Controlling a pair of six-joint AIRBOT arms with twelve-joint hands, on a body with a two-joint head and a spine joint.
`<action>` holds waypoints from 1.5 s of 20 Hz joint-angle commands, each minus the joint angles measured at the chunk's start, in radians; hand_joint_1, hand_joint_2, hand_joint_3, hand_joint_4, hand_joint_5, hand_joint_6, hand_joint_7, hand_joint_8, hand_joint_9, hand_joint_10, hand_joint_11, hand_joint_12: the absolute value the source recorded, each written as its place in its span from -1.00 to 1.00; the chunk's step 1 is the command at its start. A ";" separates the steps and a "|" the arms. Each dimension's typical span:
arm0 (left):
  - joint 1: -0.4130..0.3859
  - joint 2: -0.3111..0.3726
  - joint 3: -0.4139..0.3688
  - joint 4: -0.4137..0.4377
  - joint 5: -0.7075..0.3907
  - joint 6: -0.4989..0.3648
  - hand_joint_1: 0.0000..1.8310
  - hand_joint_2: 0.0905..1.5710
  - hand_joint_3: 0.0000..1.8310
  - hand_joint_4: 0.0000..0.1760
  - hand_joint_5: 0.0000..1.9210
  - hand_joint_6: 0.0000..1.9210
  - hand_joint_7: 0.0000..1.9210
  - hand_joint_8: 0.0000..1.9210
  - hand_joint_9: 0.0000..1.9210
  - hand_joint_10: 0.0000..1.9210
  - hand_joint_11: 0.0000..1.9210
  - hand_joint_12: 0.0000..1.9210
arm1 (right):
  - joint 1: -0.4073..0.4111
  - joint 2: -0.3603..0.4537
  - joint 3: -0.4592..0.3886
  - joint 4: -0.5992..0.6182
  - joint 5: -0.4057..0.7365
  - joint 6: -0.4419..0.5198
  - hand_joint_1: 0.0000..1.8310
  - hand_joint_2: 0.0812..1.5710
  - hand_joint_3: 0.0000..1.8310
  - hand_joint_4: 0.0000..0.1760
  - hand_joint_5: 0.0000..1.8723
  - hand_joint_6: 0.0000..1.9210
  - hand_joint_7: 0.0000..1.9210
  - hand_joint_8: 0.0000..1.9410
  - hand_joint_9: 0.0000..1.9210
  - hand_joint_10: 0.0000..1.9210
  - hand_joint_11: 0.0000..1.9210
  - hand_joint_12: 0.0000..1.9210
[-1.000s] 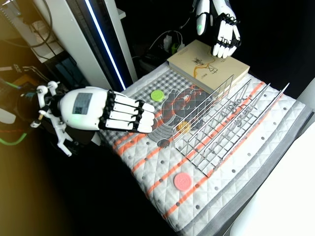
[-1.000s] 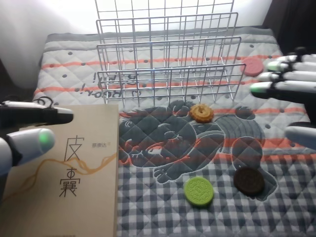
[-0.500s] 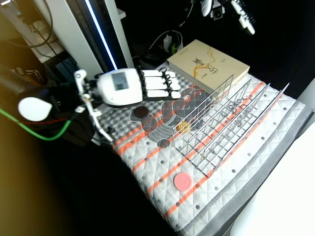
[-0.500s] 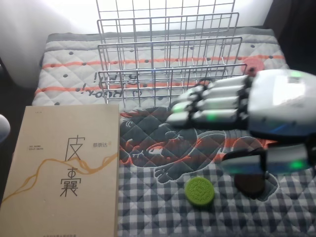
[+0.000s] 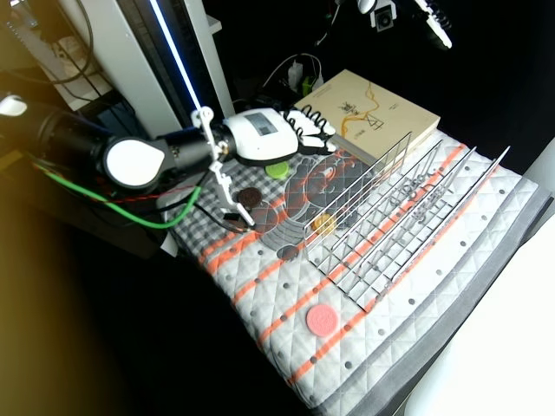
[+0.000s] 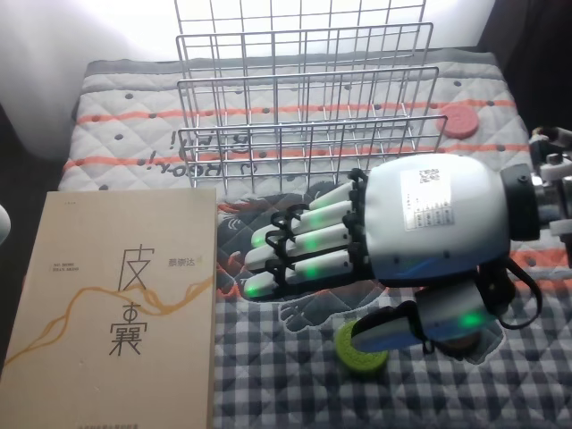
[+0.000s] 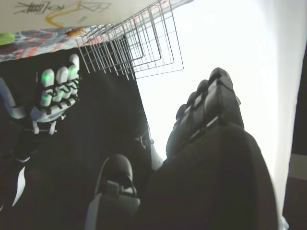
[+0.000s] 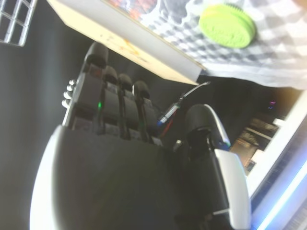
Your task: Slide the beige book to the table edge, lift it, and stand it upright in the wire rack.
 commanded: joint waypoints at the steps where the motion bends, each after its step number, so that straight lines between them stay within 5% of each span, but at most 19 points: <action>1: -0.004 0.004 0.004 -0.008 -0.118 -0.006 -1.00 0.56 -0.96 -1.00 -1.00 -1.00 -1.00 -1.00 -1.00 -1.00 -1.00 -1.00 | 0.020 -0.012 0.003 0.038 0.055 0.016 -0.99 0.95 -1.00 -1.00 -0.86 -1.00 -0.87 -1.00 -0.88 -1.00 -0.75 -0.32; 4: -0.004 0.001 0.005 -0.008 -0.116 -0.006 -1.00 0.57 -0.96 -1.00 -1.00 -1.00 -1.00 -1.00 -1.00 -1.00 -1.00 -1.00 | 0.029 -0.051 0.028 -0.045 0.050 0.088 -1.00 0.94 -1.00 -1.00 -0.82 -0.99 -0.83 -0.99 -0.85 -0.99 -0.84 -0.08; 10: -0.004 0.002 0.006 -0.007 -0.109 -0.006 -1.00 0.59 -0.97 -1.00 -1.00 -1.00 -1.00 -1.00 -1.00 -1.00 -1.00 -1.00 | 0.047 -0.122 0.064 -0.178 0.040 0.177 -1.00 0.87 -1.00 -1.00 -0.78 -1.00 -0.77 -1.00 -0.79 -1.00 -0.81 -0.29; 17: -0.004 -0.002 0.007 -0.007 -0.099 -0.006 -1.00 0.64 -0.97 -1.00 -1.00 -1.00 -1.00 -1.00 -1.00 -1.00 -1.00 -1.00 | 0.047 -0.161 0.098 -0.177 0.025 0.179 -1.00 0.88 -1.00 -1.00 -0.78 -1.00 -0.80 -1.00 -0.83 -1.00 -0.83 -0.41; 21: -0.004 -0.003 0.009 -0.007 -0.097 -0.009 -1.00 0.64 -0.98 -1.00 -1.00 -1.00 -1.00 -1.00 -1.00 -1.00 -1.00 -1.00 | 0.047 -0.203 0.133 -0.173 0.016 0.179 -0.82 0.88 -1.00 -1.00 -0.77 -1.00 -0.78 -0.99 -0.81 -0.99 -0.82 -0.39; 30: -0.004 -0.010 0.016 -0.006 -0.096 -0.013 -1.00 0.56 -1.00 -0.99 -1.00 -1.00 -1.00 -1.00 -1.00 -1.00 -1.00 -1.00 | 0.065 -0.272 0.180 -0.163 0.015 0.179 -1.00 0.86 -1.00 -1.00 -0.81 -1.00 -0.80 -1.00 -0.81 -1.00 -0.85 -0.36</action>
